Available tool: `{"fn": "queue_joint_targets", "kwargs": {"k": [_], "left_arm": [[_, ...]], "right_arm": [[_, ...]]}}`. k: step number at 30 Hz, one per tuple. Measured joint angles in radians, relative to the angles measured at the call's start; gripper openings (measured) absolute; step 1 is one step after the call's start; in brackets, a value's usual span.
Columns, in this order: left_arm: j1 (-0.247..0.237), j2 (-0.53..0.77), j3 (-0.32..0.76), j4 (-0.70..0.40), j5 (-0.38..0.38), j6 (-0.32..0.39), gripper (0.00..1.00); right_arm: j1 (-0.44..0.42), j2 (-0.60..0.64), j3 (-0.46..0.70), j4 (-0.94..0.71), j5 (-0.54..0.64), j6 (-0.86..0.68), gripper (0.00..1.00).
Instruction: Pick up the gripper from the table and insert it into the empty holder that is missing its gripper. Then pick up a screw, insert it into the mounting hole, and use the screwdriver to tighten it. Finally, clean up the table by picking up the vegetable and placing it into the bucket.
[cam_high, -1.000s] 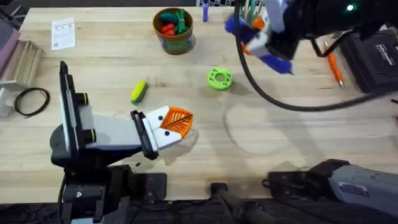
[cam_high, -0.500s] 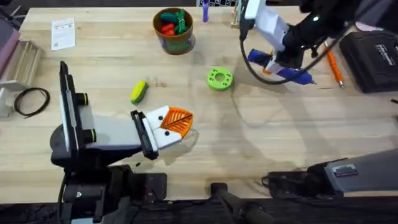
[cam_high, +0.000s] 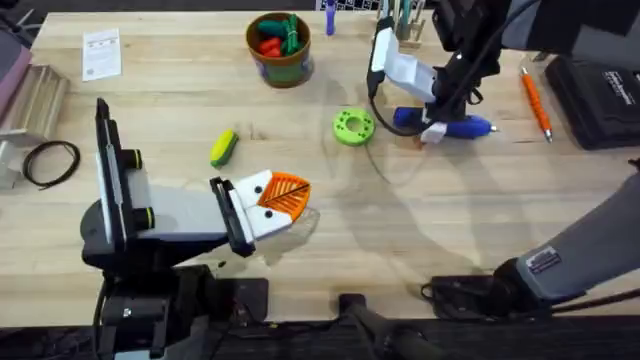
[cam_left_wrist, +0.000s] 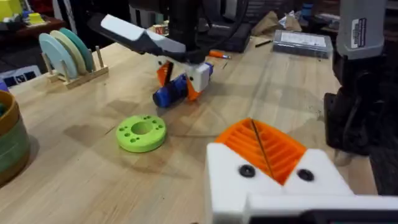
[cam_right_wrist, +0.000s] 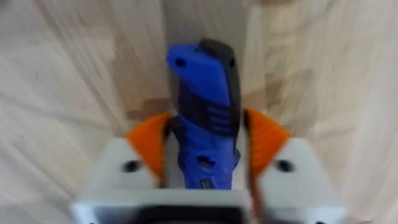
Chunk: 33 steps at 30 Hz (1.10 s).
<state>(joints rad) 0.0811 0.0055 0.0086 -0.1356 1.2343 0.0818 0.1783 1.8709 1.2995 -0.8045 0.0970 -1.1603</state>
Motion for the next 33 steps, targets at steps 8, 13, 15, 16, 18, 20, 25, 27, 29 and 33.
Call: {"fn": "queue_joint_targets", "kwargs": {"k": [8,13,15,16,18,20,25,27,29,33], "left_arm": [[0.000,0.000,0.000,0.000,0.000,0.000,0.014],[0.000,0.000,0.000,0.000,0.000,0.005,0.524],[0.000,0.000,0.000,0.000,0.000,0.005,0.837],[0.000,0.000,0.000,0.000,0.000,0.002,0.947],[0.000,0.000,0.000,0.000,0.000,0.004,0.985],[0.000,0.000,0.000,0.000,0.000,0.004,0.986],[0.000,0.000,0.000,0.004,-0.017,0.004,0.988],[0.000,0.000,0.000,0.008,-0.035,-0.006,0.987],[0.000,0.000,0.000,0.021,-0.089,-0.046,0.987],[0.000,0.000,-0.001,0.096,-0.268,-0.134,0.987]], "right_arm": [[0.052,-0.092,0.003,0.000,0.011,0.088,0.954],[0.136,-0.266,0.013,-0.001,0.012,0.186,0.955],[0.173,-0.348,0.023,0.000,0.011,0.232,0.954],[0.188,-0.387,0.027,0.001,0.011,0.256,0.954],[0.209,-0.460,0.031,0.020,0.010,0.315,0.955],[0.227,-0.522,0.032,0.063,0.003,0.399,0.955],[0.263,-0.616,0.039,0.086,-0.019,0.631,0.961],[0.269,-0.640,0.039,0.049,-0.024,0.735,0.988],[0.270,-0.660,0.039,0.006,-0.027,0.829,0.991],[0.270,-0.699,0.039,-0.066,-0.031,0.963,0.992]]}}
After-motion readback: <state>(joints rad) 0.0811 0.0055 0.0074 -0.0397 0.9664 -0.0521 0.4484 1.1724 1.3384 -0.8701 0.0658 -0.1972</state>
